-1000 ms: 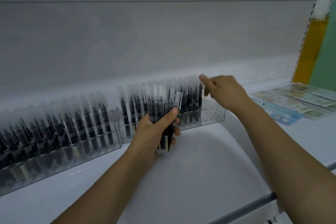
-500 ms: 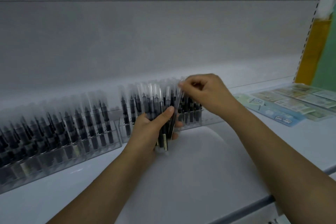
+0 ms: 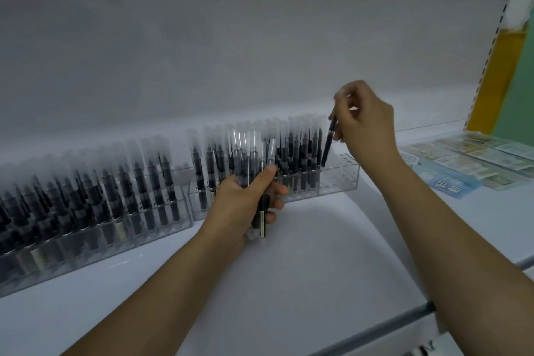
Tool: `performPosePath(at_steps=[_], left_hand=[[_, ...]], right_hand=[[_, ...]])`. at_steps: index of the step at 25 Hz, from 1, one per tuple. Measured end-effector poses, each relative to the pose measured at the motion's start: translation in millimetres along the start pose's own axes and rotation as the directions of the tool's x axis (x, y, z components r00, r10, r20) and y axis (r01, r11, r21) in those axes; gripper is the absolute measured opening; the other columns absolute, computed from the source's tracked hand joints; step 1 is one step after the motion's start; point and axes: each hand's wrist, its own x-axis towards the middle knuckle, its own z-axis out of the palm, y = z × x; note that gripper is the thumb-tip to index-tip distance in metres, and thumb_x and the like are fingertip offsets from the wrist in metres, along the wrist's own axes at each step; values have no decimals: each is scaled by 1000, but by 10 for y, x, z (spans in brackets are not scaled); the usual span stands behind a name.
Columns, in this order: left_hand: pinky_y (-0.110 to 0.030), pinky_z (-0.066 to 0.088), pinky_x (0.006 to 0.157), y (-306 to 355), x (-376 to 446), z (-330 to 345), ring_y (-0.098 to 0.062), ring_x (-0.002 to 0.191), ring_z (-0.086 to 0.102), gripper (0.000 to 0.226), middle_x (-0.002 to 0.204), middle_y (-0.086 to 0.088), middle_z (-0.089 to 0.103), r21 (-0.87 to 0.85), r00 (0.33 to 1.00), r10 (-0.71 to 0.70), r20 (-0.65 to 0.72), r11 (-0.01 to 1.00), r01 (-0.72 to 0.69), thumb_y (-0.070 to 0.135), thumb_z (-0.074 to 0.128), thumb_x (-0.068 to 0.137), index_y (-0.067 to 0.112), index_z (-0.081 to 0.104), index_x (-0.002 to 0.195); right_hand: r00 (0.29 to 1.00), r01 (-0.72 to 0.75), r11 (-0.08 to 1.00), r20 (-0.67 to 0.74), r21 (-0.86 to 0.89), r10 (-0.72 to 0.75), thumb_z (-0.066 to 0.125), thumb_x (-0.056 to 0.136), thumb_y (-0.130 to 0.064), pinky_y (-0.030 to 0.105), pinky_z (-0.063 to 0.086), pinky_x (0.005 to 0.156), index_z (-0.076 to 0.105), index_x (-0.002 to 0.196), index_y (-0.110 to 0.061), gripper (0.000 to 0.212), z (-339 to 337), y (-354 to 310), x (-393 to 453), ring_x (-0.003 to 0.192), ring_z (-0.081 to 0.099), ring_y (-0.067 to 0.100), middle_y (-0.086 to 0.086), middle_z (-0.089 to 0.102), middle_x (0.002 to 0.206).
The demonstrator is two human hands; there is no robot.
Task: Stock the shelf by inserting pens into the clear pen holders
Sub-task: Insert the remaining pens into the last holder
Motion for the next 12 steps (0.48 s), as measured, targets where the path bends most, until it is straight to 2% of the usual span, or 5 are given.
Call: performPosePath(at_steps=[2, 4, 8, 10, 12], left_hand=[[-24, 42, 38, -1, 7, -5, -16, 48, 59, 62, 76, -13, 73, 7, 1000, 4, -8, 1000, -4, 30, 65, 92, -13, 40, 130], [-25, 42, 38, -5, 5, -5, -17, 50, 60, 64, 77, -14, 73, -4, 1000, 9, -4, 1000, -9, 30, 65, 93, -13, 37, 132], [-28, 47, 44, 5, -32, 16, -18, 55, 62, 31, 78, -12, 71, 22, 999, 23, 39, 999, -24, 30, 65, 91, -1, 63, 95], [-28, 49, 45, 14, -48, 21, -18, 56, 62, 27, 76, -10, 71, 20, 998, 33, 48, 999, -34, 28, 65, 91, 1, 65, 95], [-28, 50, 46, 27, -67, 17, -18, 57, 63, 29, 75, -9, 71, 9, 998, 38, 48, 999, -39, 27, 65, 91, 0, 65, 100]], right_hand=[[989, 3, 994, 146, -113, 13, 51, 100, -28, 30, 54, 54, 59, 96, -15, 15, 16, 48, -1, 48, 63, 9, -1, 68, 72], [975, 18, 982, 219, -188, 24, 52, 98, -34, 33, 55, 57, 59, 91, -22, 16, -1, 74, 11, 51, 64, 11, -4, 68, 68], [959, 148, 933, 277, -329, -54, 56, 92, -42, 35, 55, 68, 63, 84, -27, 19, -63, 118, 40, 65, 62, 10, -10, 67, 69], [945, 171, 904, 324, -391, -39, 55, 92, -46, 31, 51, 65, 63, 82, -26, 24, -40, 120, 36, 68, 62, 12, -10, 66, 71], [966, 145, 851, 257, -504, -13, 45, 95, -56, 26, 41, 60, 63, 78, -24, 41, -37, 108, 38, 67, 58, 12, -9, 62, 69]])
